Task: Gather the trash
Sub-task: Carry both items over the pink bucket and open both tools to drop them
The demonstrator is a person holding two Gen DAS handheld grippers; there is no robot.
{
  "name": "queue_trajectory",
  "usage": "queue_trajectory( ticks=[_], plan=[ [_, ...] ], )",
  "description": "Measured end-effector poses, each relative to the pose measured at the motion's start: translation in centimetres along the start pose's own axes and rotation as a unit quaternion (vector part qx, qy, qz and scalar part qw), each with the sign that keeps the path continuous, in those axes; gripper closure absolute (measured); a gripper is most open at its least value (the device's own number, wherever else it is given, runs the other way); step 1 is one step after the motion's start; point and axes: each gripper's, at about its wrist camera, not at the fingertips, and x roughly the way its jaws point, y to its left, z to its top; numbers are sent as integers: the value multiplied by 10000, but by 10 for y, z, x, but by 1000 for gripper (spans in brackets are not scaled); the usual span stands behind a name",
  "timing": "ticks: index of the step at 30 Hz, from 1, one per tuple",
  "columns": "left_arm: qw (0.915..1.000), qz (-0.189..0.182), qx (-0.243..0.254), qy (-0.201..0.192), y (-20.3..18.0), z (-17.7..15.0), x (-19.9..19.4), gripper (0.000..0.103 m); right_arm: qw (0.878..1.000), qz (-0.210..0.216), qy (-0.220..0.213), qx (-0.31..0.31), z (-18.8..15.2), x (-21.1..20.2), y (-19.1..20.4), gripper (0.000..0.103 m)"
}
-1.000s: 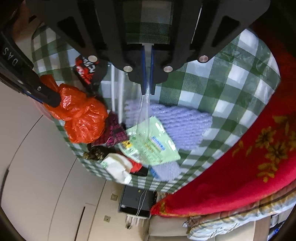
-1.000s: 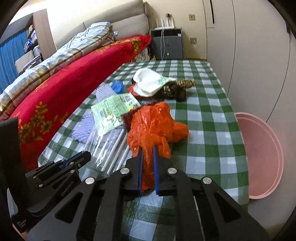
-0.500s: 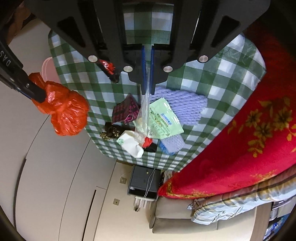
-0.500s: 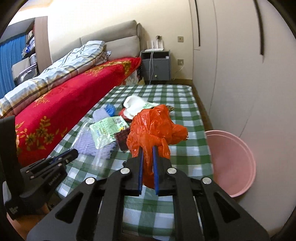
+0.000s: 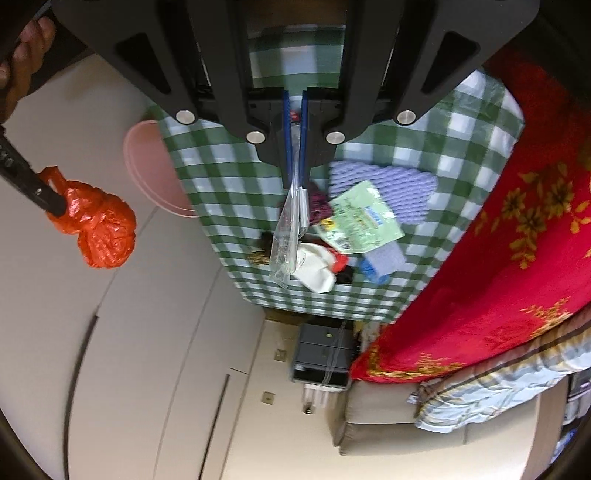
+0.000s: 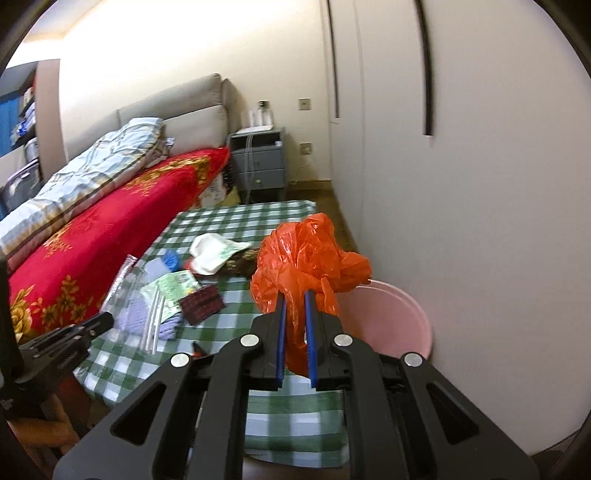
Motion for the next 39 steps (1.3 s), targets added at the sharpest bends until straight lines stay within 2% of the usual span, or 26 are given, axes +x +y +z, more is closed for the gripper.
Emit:
queue_trajectory(
  ticks=[8, 17, 21, 33, 39],
  plan=[
    [9985, -408, 356, 18, -40, 16, 8, 99, 9995, -282, -93, -68, 17, -7, -30, 93],
    [9922, -1075, 594, 195, -87, 39, 39, 99, 9991, -393, -32, -158, 39, 15, -65, 93],
    [9890, -1284, 706, 219, -112, 47, 62, 99, 9987, -443, -71, -236, 46, 26, -77, 93],
    [9803, -1786, 828, 168, -169, 55, 135, 99, 9977, -649, -73, 162, 44, 62, -109, 93],
    [9767, -1850, 1037, 333, -185, 54, 165, 99, 9971, -674, 204, 273, 43, 89, -117, 93]
  ],
)
